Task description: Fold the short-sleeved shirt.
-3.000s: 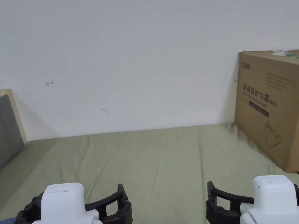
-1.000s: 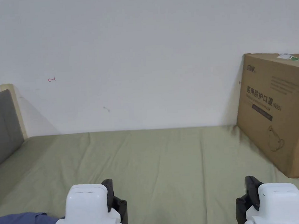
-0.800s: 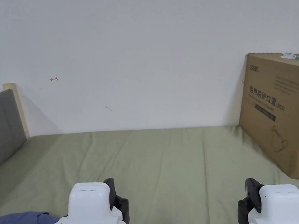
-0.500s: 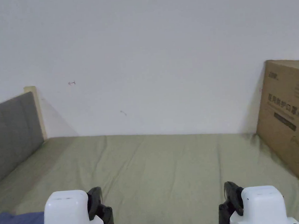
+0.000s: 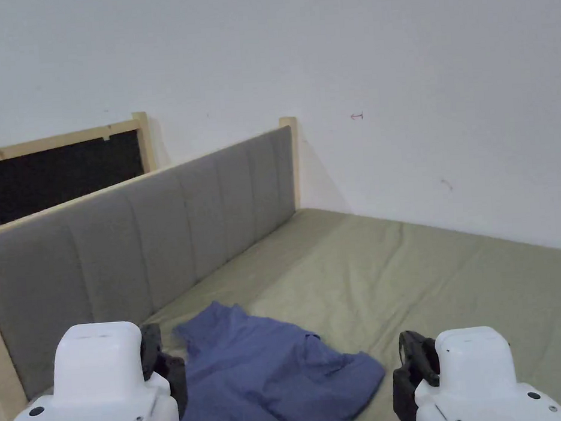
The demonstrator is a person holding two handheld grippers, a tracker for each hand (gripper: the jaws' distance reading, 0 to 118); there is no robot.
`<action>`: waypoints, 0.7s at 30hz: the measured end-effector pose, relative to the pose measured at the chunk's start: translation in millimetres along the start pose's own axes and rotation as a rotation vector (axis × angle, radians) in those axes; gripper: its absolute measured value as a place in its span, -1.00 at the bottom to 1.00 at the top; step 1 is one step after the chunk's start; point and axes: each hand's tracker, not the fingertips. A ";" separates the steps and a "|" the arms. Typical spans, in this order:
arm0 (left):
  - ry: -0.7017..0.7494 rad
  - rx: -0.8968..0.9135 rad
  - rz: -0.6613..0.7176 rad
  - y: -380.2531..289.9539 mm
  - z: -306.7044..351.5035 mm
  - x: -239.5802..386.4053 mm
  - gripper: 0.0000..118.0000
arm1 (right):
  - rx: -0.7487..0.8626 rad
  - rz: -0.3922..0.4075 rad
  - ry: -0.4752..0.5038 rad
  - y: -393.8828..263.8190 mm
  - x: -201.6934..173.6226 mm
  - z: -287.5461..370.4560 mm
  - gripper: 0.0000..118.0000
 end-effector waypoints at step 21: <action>-0.168 -0.707 -0.077 -170.4 -258.3 54.1 -0.03 | -0.224 -0.024 -0.016 -54.5 26.4 -45.6 -1.00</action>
